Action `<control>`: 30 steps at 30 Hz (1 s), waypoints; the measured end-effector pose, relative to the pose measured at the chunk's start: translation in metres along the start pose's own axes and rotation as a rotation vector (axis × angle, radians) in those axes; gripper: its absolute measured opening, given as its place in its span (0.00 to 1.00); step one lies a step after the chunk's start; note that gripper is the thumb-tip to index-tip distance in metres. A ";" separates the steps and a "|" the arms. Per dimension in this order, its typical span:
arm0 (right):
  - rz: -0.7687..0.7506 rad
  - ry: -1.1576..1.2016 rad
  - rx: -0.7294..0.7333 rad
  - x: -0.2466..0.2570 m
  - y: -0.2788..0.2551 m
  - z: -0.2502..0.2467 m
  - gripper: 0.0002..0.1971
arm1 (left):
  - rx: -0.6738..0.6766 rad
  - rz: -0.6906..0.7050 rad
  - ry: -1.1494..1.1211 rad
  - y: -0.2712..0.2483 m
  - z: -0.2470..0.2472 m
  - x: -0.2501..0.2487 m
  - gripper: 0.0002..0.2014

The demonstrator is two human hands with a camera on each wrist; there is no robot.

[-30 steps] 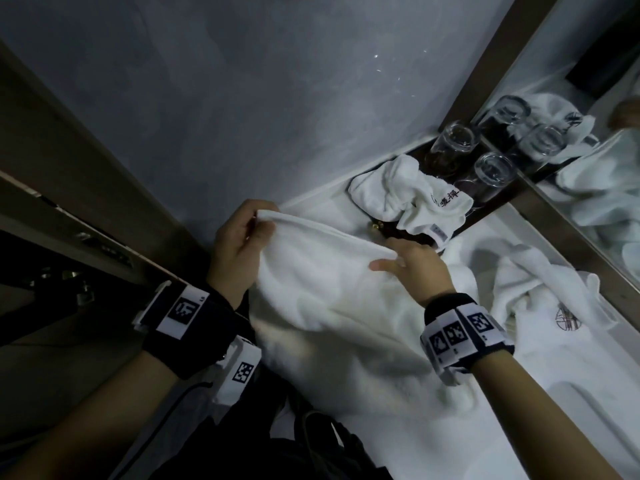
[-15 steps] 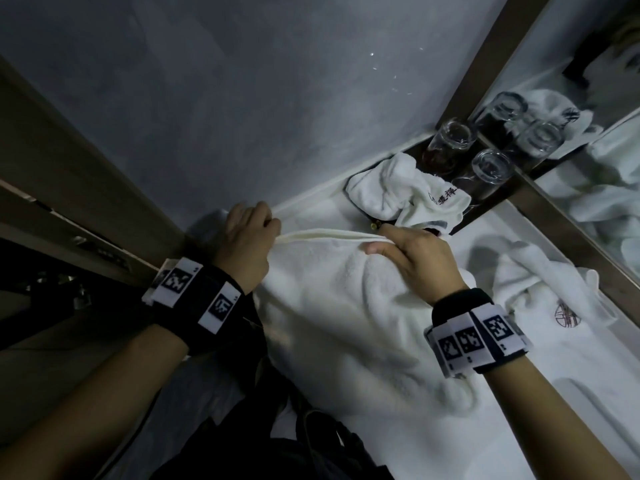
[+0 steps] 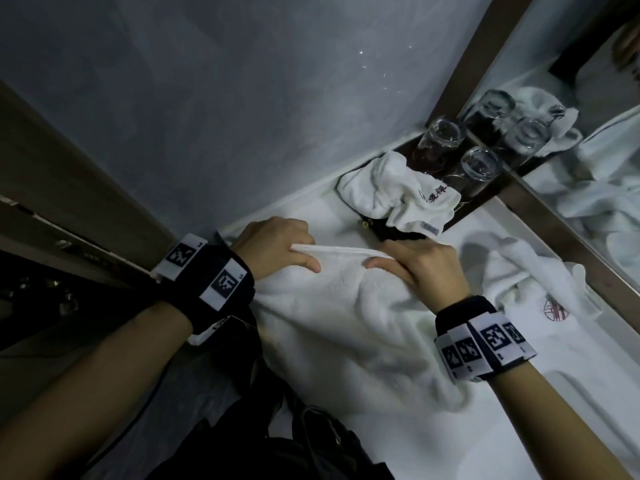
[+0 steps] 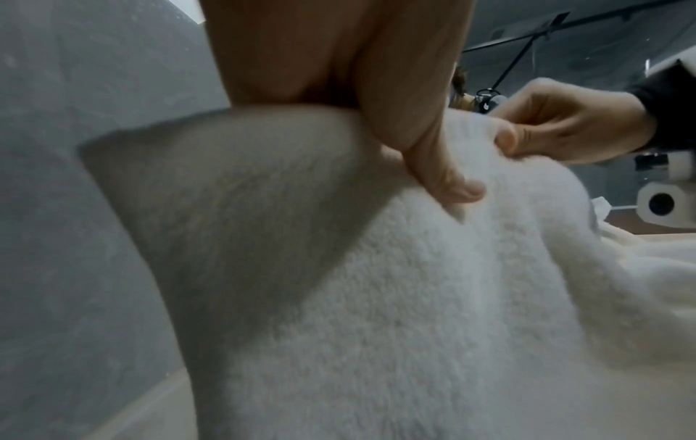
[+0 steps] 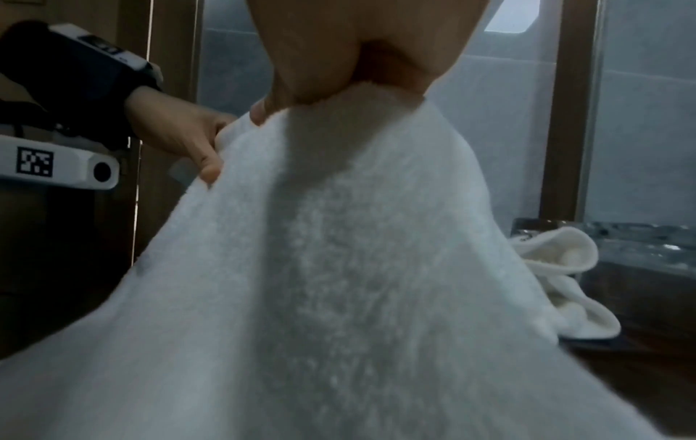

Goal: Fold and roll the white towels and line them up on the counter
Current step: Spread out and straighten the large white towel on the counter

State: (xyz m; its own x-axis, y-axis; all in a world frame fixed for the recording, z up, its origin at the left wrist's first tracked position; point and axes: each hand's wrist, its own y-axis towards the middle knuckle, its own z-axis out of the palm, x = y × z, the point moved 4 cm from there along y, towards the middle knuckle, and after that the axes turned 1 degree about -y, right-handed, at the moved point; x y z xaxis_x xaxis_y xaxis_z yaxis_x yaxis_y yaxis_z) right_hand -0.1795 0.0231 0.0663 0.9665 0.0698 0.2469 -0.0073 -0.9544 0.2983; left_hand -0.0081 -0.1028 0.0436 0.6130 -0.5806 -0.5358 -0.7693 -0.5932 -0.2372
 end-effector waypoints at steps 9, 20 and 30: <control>0.278 0.048 0.418 -0.043 -0.030 0.037 0.23 | -0.177 0.053 -0.120 -0.009 -0.034 0.002 0.22; 0.432 -0.124 0.118 -0.078 -0.026 0.006 0.11 | -0.145 -0.113 -0.130 -0.015 -0.024 0.029 0.02; 0.555 -0.026 0.298 -0.089 -0.035 0.012 0.11 | -0.164 -0.191 0.037 -0.005 -0.030 0.034 0.07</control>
State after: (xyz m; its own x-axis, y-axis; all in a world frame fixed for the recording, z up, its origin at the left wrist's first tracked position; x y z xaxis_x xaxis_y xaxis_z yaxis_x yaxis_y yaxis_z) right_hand -0.2620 0.0467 0.0230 0.8451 -0.4628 0.2676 -0.4417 -0.8864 -0.1382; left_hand 0.0221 -0.1358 0.0507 0.7530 -0.4673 -0.4633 -0.6011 -0.7749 -0.1953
